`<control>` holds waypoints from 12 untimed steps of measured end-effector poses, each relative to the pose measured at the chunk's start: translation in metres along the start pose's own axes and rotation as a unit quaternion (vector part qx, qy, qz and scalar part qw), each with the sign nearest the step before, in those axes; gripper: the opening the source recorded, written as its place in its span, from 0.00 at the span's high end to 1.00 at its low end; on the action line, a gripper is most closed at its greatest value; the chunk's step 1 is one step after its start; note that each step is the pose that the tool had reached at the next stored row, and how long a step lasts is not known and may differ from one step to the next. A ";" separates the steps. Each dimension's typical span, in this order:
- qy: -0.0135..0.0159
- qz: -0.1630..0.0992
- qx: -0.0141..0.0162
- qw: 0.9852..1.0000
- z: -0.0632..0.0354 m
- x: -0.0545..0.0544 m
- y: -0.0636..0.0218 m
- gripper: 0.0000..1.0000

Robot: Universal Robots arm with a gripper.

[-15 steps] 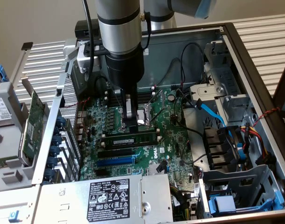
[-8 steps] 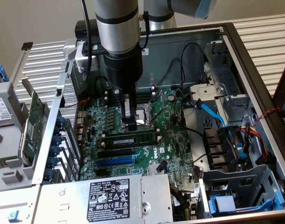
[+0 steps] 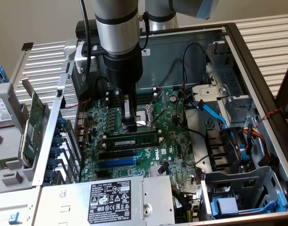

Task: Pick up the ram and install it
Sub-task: 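Press down the ram until it locks into place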

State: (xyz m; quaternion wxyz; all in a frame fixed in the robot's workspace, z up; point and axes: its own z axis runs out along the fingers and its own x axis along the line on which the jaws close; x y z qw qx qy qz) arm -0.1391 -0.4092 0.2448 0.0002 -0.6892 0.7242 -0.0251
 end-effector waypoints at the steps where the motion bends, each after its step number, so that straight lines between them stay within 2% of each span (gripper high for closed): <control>1: 0.000 0.000 0.000 1.000 0.0010 0.000 0.0003 0.89; 12: 0.002 0.000 0.000 1.000 0.0057 -0.001 0.0000 0.89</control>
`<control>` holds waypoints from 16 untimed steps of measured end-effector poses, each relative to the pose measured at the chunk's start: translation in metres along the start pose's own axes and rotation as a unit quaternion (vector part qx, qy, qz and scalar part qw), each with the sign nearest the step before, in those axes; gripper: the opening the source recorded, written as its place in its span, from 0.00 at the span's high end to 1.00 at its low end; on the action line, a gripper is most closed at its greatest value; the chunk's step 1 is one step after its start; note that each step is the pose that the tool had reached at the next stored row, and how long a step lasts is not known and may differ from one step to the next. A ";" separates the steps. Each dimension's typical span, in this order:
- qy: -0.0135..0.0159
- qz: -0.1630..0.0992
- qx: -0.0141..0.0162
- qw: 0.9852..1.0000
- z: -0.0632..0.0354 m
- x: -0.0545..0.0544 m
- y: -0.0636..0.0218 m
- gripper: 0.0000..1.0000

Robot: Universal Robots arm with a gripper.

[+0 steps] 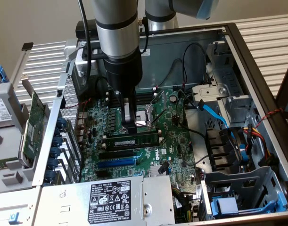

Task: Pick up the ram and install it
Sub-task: 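Press down the ram until it locks into place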

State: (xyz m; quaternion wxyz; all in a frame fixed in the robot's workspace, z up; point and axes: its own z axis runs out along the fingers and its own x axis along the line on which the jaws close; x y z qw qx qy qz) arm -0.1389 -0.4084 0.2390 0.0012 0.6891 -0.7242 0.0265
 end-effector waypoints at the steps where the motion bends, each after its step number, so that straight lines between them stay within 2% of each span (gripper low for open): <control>1: 0.000 0.000 0.000 1.000 0.0003 0.000 -0.0002 0.89; 8: 0.005 0.000 0.000 1.000 0.0027 0.000 -0.0010 0.89; 16: 0.005 0.000 0.000 1.000 0.0051 0.000 -0.0010 0.89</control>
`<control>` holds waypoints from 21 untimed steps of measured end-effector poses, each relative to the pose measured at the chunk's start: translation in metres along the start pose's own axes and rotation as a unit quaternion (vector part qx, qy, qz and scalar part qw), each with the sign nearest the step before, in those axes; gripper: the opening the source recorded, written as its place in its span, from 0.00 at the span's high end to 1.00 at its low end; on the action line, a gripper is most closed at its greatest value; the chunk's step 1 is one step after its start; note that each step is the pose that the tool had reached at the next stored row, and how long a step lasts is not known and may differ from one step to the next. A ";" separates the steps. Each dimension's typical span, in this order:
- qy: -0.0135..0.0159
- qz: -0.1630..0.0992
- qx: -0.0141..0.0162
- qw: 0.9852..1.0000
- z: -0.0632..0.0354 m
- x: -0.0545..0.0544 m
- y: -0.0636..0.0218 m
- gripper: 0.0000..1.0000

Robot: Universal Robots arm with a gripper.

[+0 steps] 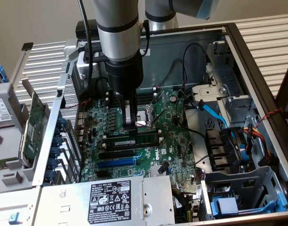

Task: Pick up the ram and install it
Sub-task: 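Press down the ram until it locks into place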

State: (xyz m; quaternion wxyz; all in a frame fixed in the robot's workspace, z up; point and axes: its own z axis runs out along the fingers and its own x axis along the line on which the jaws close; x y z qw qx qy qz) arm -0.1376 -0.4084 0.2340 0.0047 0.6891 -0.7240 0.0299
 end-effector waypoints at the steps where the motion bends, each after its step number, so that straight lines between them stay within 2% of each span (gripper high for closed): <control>1: 0.000 0.000 0.000 1.000 0.0005 0.000 0.0000 0.89; 21: 0.000 0.000 0.000 1.000 0.0049 0.000 0.0002 0.89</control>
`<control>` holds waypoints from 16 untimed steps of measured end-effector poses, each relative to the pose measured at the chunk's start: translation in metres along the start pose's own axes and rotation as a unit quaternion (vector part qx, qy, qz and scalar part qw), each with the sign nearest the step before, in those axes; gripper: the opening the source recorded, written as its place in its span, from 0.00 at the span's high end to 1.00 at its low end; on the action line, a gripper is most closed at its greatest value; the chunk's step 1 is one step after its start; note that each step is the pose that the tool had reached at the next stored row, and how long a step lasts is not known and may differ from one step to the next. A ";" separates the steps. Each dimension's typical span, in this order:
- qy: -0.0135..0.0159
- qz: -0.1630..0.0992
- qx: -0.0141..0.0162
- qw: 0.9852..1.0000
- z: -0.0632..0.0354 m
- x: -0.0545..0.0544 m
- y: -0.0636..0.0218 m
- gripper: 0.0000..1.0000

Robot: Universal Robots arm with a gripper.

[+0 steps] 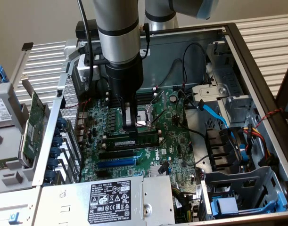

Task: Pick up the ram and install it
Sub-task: 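Press down the ram until it locks into place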

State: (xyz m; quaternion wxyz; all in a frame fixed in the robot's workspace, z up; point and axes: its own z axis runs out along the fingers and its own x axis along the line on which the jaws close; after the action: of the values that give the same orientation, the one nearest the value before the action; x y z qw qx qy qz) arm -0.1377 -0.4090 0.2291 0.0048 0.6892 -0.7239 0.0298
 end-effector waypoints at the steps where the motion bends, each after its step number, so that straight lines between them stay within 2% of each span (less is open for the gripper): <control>1: 0.000 0.000 0.000 1.000 0.0000 0.000 0.0000 0.89; 16: -0.001 0.000 0.000 1.000 0.0009 0.001 0.0000 0.89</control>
State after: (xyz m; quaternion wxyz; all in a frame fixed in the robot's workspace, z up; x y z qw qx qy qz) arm -0.1377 -0.4096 0.2282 0.0043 0.6892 -0.7240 0.0292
